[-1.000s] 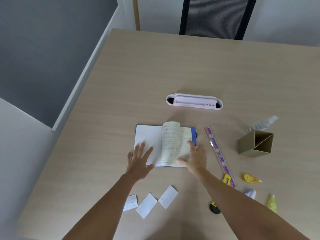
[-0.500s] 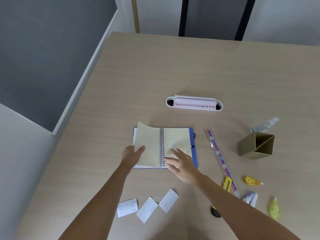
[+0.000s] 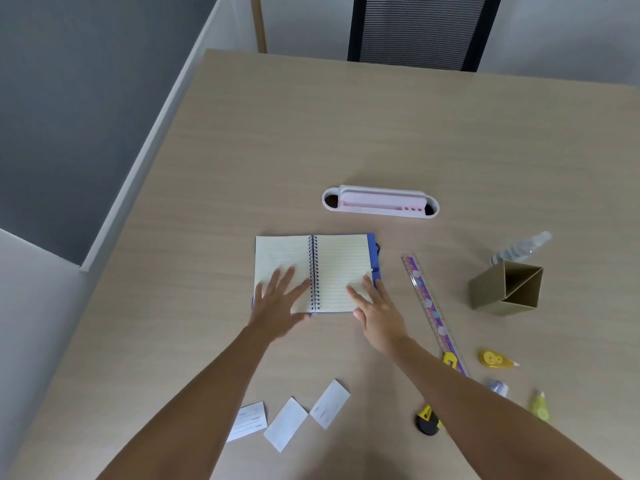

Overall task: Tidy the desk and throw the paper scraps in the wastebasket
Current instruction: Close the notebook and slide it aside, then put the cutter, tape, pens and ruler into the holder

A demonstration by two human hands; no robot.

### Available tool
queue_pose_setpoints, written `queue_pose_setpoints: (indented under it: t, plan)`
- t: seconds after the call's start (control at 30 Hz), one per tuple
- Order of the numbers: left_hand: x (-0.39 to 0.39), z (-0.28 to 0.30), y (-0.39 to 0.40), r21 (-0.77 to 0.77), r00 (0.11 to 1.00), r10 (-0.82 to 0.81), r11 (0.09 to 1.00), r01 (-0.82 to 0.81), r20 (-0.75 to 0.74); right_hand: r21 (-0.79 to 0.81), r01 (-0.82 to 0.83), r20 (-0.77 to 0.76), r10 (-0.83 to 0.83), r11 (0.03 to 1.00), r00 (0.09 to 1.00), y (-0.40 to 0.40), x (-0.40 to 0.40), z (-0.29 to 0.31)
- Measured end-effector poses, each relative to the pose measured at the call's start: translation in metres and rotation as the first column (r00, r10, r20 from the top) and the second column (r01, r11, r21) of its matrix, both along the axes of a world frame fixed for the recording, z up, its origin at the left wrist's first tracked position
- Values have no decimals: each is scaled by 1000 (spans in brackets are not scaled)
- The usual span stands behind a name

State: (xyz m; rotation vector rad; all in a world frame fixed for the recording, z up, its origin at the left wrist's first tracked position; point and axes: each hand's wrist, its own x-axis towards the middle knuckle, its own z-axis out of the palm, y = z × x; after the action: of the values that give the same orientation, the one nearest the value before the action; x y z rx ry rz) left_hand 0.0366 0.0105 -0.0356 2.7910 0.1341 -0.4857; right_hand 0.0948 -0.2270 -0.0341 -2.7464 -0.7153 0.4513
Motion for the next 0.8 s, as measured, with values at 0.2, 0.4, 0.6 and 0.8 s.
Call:
queue_pose_setpoints:
  t: [0.2,0.4,0.6,0.8]
  plan:
    - [58,9,21,-6,995,34,999,-35,-94,-40,43,-57,-45,998,997,30,47,8]
    - [72,11,36,-49,993,37,998,-43,-113,-54,44,-85,-48,998,995,40,55,9]
    - [63,20,20,-84,986,102,990,-113,-129,-85,-7,-181,-8,996,983,31,58,24]
    - [50,36,-33,-224,981,183,961,-164,68,255,125,48,-141,959,989,-34,39,69]
